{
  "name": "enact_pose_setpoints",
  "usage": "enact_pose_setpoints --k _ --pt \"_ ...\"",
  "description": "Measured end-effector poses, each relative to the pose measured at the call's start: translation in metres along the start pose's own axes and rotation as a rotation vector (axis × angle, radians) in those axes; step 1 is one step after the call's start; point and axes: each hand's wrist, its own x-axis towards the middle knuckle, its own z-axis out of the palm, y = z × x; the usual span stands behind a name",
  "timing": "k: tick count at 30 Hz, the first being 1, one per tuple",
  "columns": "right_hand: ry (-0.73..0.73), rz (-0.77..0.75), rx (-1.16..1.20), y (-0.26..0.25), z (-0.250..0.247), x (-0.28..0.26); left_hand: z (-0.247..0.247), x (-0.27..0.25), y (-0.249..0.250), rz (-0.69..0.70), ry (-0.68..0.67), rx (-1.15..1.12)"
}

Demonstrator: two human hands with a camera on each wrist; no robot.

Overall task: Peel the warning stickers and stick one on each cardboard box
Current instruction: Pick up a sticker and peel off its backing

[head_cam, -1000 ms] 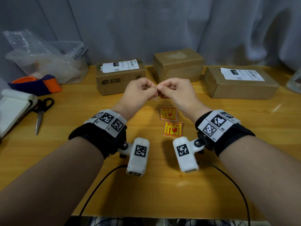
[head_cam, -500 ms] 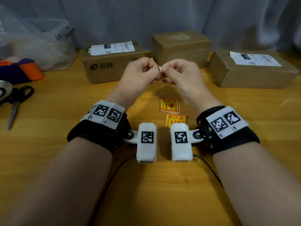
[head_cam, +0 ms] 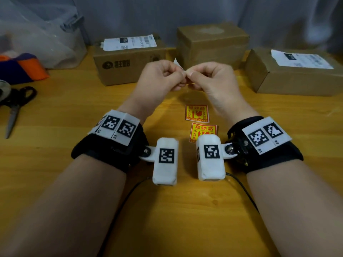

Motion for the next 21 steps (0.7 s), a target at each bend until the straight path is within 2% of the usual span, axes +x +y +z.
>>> enact_pose_setpoints --k 6,15,17,19,21 --pt "-0.065 -0.010 -0.031 -0.002 0.001 -0.001 0.000 0.001 -0.003 0.036 0.004 0.017" --pt "-0.082 0.090 0.059 -0.003 0.006 -0.001 0.003 0.000 -0.003 0.035 0.007 -0.037" --pt "-0.041 0.132 0.123 -0.002 0.005 0.001 0.002 0.000 -0.004 0.030 -0.001 -0.084" --pt "0.083 0.212 0.279 -0.002 -0.002 0.005 -0.003 0.001 -0.005 0.005 0.036 -0.161" --pt "0.162 0.237 0.316 0.000 -0.012 0.008 -0.012 0.003 -0.006 -0.033 0.077 -0.212"
